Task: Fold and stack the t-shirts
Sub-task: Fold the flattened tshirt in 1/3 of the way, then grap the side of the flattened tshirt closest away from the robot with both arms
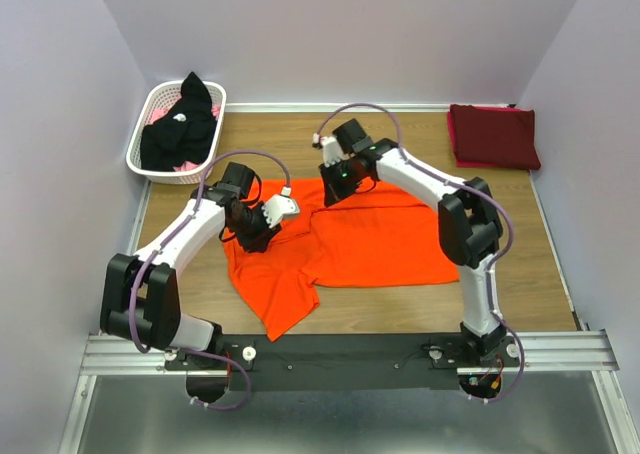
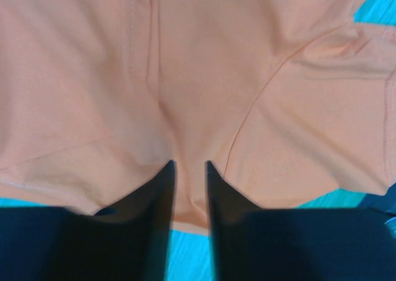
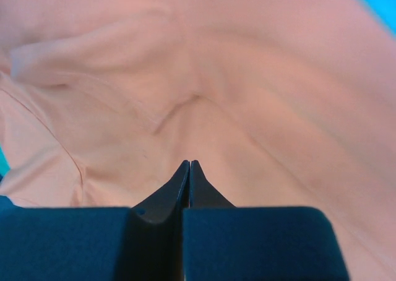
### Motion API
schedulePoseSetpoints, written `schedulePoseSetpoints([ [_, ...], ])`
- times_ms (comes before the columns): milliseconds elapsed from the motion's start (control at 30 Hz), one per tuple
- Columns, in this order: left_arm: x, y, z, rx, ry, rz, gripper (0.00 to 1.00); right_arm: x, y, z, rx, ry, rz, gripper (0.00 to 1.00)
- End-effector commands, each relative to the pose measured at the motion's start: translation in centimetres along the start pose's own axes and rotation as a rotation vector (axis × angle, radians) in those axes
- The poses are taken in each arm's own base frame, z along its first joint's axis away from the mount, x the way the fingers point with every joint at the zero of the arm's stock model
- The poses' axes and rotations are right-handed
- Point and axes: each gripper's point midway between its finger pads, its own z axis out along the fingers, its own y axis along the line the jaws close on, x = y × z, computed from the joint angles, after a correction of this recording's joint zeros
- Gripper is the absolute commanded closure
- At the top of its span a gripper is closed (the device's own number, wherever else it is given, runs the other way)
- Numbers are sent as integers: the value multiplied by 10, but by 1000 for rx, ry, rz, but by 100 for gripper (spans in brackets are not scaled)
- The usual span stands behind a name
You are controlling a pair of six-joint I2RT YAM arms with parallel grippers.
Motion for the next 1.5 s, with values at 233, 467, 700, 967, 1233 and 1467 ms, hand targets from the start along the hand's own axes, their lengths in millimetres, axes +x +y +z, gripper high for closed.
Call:
schedulePoseSetpoints([
  [233, -69, 49, -9, -162, -162, -22, 52, 31, -117, -102, 129, -61, 183, 74],
  [467, -58, 101, 28, -245, -141, -192, 53, 81, -194, -112, 273, 26, 231, 75],
  [700, -13, 157, 44, -280, -81, -367, 55, 107, -244, -99, 319, 91, 265, 75],
  [967, -8, 193, 66, -279, -51, -399, 55, 98, -293, -80, 377, 96, 284, 71],
  [1233, -59, 223, 21, -302, -163, -300, 49, 39, -288, -115, 374, -46, 230, 29],
  [1467, -73, 146, -40, -177, -208, -69, 28, 35, -210, -184, 272, -89, 46, 0],
])
